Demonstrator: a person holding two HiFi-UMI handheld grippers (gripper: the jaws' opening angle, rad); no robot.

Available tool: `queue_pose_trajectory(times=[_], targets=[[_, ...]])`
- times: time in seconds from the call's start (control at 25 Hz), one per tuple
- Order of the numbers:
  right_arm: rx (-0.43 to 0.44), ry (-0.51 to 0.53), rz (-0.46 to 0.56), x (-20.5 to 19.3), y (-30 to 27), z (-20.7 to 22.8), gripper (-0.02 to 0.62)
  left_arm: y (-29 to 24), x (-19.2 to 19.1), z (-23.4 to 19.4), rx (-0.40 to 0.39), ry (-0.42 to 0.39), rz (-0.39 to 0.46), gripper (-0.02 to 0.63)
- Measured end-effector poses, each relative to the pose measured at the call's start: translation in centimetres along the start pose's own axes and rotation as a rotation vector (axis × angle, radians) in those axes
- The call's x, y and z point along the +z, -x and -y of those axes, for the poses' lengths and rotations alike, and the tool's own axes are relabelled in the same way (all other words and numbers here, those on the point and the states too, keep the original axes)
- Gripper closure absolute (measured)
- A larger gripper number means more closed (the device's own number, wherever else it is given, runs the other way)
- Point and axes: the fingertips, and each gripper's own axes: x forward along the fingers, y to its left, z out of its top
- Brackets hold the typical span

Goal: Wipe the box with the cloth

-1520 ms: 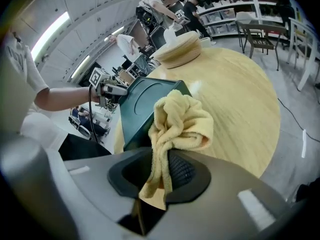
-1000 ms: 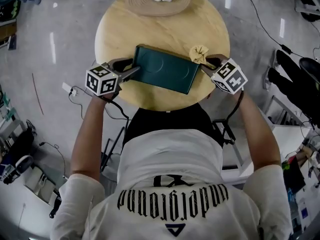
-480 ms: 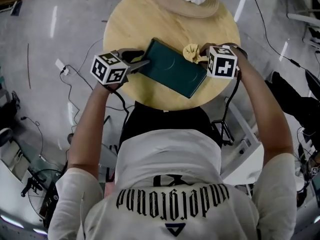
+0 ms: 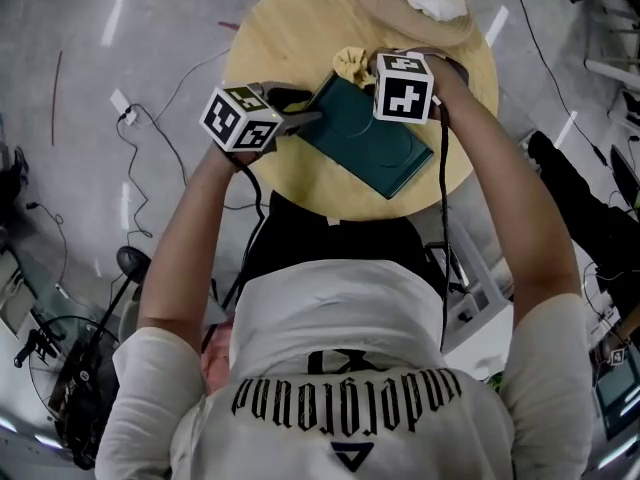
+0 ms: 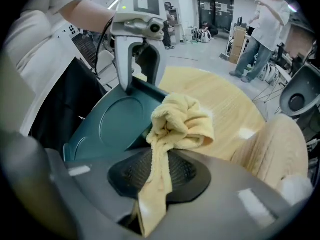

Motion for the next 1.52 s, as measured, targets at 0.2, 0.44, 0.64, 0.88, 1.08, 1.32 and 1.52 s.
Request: queue_pose_trajectory(times=[0.2,0.44,0.64,0.88,1.08,1.32,1.52], targets=[[0.008,-0.006,0.021,0.3,0.0,0.8,0.517,-0.2,0.2,-0.3,-0.002,-0.004,-0.001,0.411],[0.083,-0.05,-0.01,-3.9,0.0,-2.6,0.517,-0.6,0.3,-0.6,-0.012,-0.008,-0.013,0.411],[0.121,-0.144,-0.017,-7.8,0.5,-5.8,0.517,-0.5,0.3,-0.8,-0.005,-0.01,-0.018,0.411],[0.135,-0.291,-0.042,-12.2,1.0,-10.3,0.518,-0.2,0.1,-0.9,0.016,-0.025,-0.04,0.411],[0.085,-0.505,-0.022,-15.2,1.9,-14.2,0.517,-0.3,0.1,-0.4,0.029,-0.037,-0.065,0.413],[-0.071,-0.761,0.101,-14.2,2.2,-17.5,0.515,-0.2,0.1,-0.4,0.053,-0.096,-0.089,0.413],[-0.124,-0.907,0.228,-11.3,2.0,-21.1,0.515,0.1,-0.7,0.5,0.114,-0.133,-0.091,0.414]])
